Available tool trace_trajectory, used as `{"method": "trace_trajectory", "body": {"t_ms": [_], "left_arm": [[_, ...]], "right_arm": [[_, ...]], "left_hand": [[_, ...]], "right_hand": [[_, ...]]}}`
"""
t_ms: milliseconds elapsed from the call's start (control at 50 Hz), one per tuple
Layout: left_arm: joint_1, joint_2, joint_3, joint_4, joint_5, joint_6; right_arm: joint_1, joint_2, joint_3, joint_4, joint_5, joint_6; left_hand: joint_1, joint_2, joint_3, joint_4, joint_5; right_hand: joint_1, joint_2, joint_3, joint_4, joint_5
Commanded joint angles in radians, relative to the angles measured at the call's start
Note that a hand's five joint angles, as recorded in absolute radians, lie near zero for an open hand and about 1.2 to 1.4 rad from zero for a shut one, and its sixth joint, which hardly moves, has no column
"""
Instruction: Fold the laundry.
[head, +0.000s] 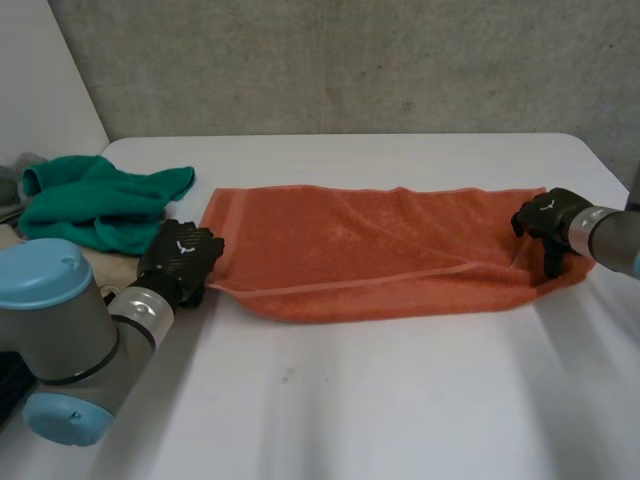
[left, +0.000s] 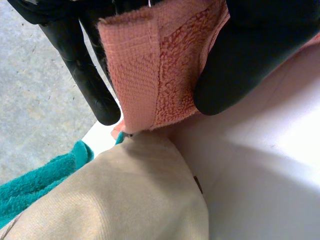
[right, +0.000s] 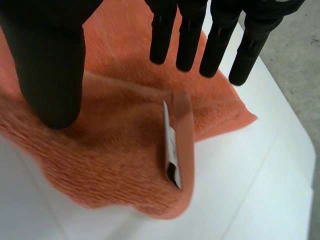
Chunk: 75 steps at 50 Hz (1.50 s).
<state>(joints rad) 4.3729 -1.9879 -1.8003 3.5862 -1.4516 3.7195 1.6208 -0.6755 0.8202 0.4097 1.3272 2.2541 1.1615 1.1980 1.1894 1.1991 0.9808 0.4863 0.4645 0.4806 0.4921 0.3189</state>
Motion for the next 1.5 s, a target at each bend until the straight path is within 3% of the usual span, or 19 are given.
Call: {"method": "trace_trajectory", "body": {"t_ms": [20, 40, 60, 240, 420, 480, 500, 540, 620, 740, 840, 1000, 1500], "left_arm": [[0.017, 0.004, 0.001, -0.003, 0.0, -0.015], [0.019, 0.007, 0.002, -0.007, -0.001, -0.018], [0.02, 0.011, 0.001, -0.012, 0.0, -0.02], [0.042, 0.121, -0.004, -0.187, 0.0, -0.043], [0.077, 0.236, -0.03, -0.49, 0.053, -0.017], [0.086, 0.25, -0.042, -0.524, 0.103, 0.0], [0.086, 0.248, -0.039, -0.52, 0.115, 0.003], [0.086, 0.238, -0.03, -0.483, 0.14, 0.008], [0.08, 0.204, 0.008, -0.437, 0.122, 0.007], [0.062, 0.182, 0.042, -0.432, 0.077, -0.009], [0.05, 0.176, 0.055, -0.425, 0.065, -0.027], [0.054, 0.181, 0.073, -0.425, 0.066, -0.052], [0.085, 0.178, 0.072, -0.423, 0.094, -0.072]], "right_arm": [[0.011, 0.019, 0.033, -0.112, 0.066, -0.056], [0.011, 0.011, 0.039, -0.109, 0.066, -0.059], [0.008, -0.013, 0.052, -0.092, 0.07, -0.062], [-0.093, -0.294, 0.302, -0.078, -0.005, -0.065], [-0.239, -0.429, 0.537, 0.092, 0.023, -0.382], [-0.237, -0.435, 0.527, 0.055, 0.009, -0.371], [-0.227, -0.435, 0.521, 0.022, -0.005, -0.334], [-0.205, -0.441, 0.499, -0.064, -0.045, -0.225], [-0.159, -0.449, 0.447, -0.176, -0.13, -0.061], [-0.072, -0.349, 0.323, -0.233, -0.191, 0.027], [0.002, -0.166, 0.122, -0.14, -0.131, -0.023], [0.019, 0.039, -0.102, -0.025, -0.062, -0.108], [-0.007, 0.145, -0.096, -0.134, -0.022, -0.12]], "left_hand": [[0.235, 0.198, 0.207, 0.197, 0.241], [0.235, 0.198, 0.207, 0.197, 0.241], [0.235, 0.198, 0.207, 0.197, 0.241], [0.235, 0.198, 0.207, 0.197, 0.241], [0.235, 0.198, 0.207, 0.197, 0.241], [0.235, 0.198, 0.207, 0.197, 0.241], [0.235, 0.198, 0.207, 0.197, 0.241], [0.235, 0.198, 0.207, 0.197, 0.241], [0.235, 0.198, 0.207, 0.197, 0.241], [0.235, 0.198, 0.207, 0.197, 0.241], [0.235, 0.198, 0.207, 0.197, 0.241], [0.235, 0.198, 0.207, 0.197, 0.241], [0.235, 0.198, 0.207, 0.197, 0.241]], "right_hand": [[0.644, 0.665, 0.649, 0.638, 0.636], [0.884, 0.905, 0.889, 0.878, 0.876], [0.91, 0.931, 0.915, 0.904, 0.903], [0.91, 0.932, 0.916, 0.904, 0.903], [0.91, 0.932, 0.916, 0.904, 0.903], [0.901, 0.923, 0.907, 0.895, 0.894], [0.584, 0.606, 0.59, 0.578, 0.577], [0.166, 0.188, 0.172, 0.16, 0.159], [0.056, 0.077, 0.061, 0.05, 0.048], [0.055, 0.077, 0.061, 0.049, 0.048], [0.058, 0.08, 0.064, 0.052, 0.051], [0.093, 0.115, 0.099, 0.088, 0.086], [0.108, 0.13, 0.114, 0.102, 0.101]]}}
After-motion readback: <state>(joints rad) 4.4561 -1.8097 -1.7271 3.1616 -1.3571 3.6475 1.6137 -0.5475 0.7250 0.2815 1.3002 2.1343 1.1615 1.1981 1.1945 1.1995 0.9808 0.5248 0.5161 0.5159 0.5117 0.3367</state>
